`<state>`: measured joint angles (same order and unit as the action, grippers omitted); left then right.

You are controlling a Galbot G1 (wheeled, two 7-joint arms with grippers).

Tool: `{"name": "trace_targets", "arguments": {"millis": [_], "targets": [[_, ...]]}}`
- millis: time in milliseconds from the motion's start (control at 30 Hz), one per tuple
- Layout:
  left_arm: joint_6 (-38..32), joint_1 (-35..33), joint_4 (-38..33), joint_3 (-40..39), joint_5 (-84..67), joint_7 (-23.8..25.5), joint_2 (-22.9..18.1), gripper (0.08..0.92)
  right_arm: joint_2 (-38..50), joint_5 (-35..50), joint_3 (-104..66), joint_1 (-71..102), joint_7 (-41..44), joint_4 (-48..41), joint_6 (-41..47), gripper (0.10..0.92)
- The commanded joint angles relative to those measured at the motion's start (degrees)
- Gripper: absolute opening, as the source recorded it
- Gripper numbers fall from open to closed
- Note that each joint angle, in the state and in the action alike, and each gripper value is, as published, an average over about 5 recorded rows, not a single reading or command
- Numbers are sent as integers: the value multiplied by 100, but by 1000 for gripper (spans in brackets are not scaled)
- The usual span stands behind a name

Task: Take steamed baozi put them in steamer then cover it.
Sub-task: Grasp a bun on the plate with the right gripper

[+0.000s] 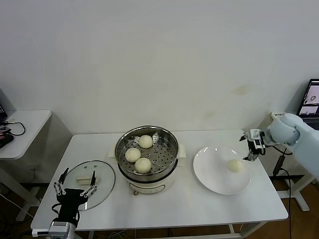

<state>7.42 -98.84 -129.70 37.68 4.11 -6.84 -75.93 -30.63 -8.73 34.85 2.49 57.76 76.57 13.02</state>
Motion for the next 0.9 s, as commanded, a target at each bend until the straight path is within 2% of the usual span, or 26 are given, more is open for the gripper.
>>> {"name": "trace_targets", "arguments": {"millis": [33, 300, 900], "targets": [[-6, -106, -30, 138, -3, 1, 7, 823, -570, -578, -611, 870, 47, -999, -269, 823], [-9, -143, -8, 191, 0, 0, -28, 823, -1156, -638, -649, 879, 32, -1572, -356, 823], [-11, -106, 34, 146, 25, 3, -78, 823, -1588, -1092, -882, 1022, -264, -2219, -361, 811]]}}
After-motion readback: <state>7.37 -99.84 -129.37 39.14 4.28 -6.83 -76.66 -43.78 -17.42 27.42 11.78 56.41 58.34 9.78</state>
